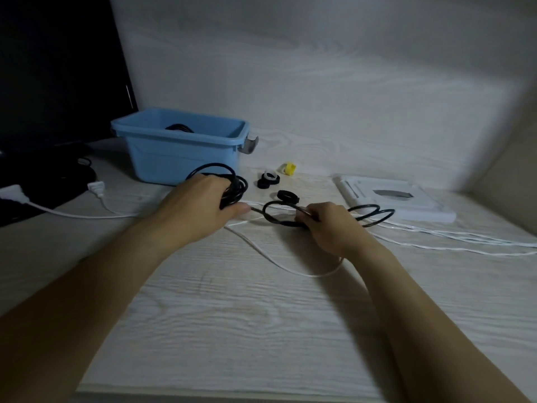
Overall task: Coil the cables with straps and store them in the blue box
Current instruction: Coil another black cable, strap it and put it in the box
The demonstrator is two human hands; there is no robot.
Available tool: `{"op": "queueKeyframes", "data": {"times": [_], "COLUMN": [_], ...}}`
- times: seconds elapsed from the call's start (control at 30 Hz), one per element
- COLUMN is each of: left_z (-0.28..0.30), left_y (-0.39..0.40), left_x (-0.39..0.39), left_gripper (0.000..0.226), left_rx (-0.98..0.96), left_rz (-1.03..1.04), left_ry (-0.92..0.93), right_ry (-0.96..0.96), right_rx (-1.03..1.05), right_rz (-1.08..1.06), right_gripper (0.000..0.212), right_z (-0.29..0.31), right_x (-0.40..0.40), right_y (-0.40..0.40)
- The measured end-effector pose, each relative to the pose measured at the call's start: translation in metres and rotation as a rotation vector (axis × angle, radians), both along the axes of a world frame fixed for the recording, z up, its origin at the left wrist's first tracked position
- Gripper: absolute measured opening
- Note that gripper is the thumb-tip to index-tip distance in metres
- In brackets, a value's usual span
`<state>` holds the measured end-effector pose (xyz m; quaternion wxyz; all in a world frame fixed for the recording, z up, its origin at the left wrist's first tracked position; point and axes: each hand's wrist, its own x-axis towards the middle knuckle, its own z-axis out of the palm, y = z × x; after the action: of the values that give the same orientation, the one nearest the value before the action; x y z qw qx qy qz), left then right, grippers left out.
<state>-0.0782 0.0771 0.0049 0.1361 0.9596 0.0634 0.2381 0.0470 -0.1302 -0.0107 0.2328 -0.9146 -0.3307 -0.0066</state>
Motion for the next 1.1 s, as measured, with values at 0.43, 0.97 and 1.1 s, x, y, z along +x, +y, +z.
{"op": "queueKeyframes", "data": {"times": [0.43, 0.97, 1.1], "left_z": [-0.007, -0.003, -0.005], "left_y": [0.010, 0.038, 0.037], "left_x": [0.005, 0.001, 0.001], "left_gripper": [0.037, 0.033, 0.033], "left_rx": [-0.165, -0.366, -0.426], "left_rz": [0.197, 0.364, 0.353], "left_ry": [-0.466, -0.603, -0.626], "right_ry": [-0.141, 0.199, 0.354], "right_rx": [0.282, 0.491, 0.650], "right_rz": [-0.302, -0.179, -0.254], "right_gripper": [0.041, 0.023, 0.031], "right_z": [0.008, 0.000, 0.002], "right_x": [0.017, 0.038, 0.037], "right_y": [-0.022, -0.036, -0.037]}}
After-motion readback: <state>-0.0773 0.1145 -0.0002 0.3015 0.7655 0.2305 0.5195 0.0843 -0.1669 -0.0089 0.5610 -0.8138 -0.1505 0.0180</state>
